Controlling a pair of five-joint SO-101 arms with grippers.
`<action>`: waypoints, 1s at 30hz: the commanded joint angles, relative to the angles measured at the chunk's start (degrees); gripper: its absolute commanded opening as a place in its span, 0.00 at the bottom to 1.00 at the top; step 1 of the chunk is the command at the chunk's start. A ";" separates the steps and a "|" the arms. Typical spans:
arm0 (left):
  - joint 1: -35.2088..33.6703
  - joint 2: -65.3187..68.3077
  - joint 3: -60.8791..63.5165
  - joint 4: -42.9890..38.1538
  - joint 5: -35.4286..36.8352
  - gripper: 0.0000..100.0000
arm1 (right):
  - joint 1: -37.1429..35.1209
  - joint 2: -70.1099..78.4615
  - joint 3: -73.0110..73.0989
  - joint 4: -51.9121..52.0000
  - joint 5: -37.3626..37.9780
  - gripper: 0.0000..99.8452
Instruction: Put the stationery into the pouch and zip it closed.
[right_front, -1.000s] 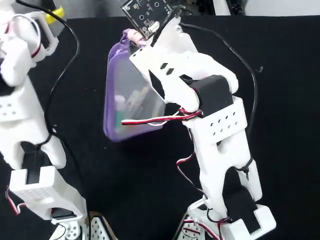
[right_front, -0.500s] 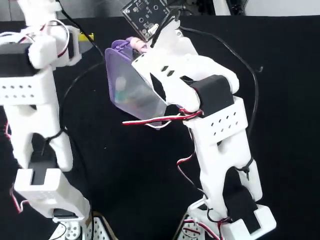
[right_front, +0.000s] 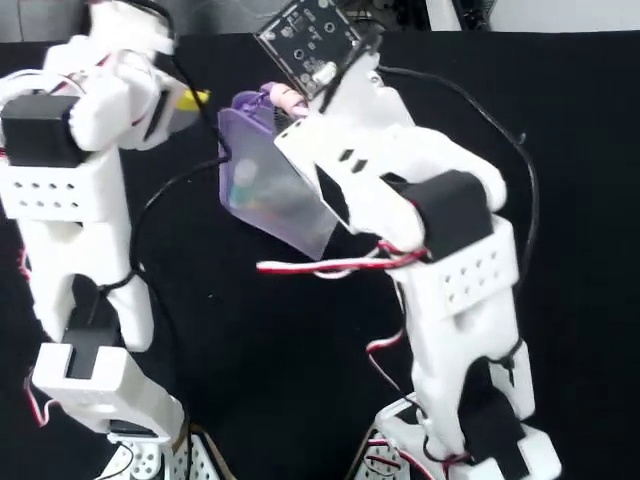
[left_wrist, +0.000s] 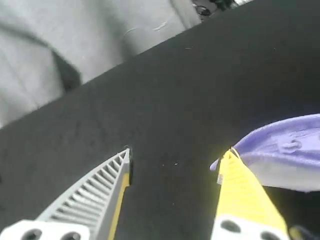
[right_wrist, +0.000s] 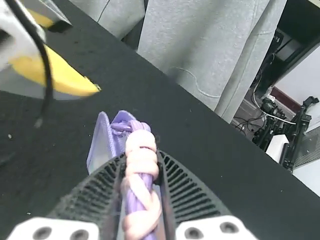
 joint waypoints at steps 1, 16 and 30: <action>3.03 -2.73 -0.31 0.35 -2.02 0.29 | 0.62 -3.91 -2.15 0.97 0.09 0.01; 5.41 -18.29 12.62 0.53 -7.21 0.29 | 0.97 -4.44 -1.89 2.37 0.09 0.01; 7.52 -51.25 67.03 -19.52 -7.21 0.29 | -0.35 -4.88 -2.07 5.10 0.18 0.01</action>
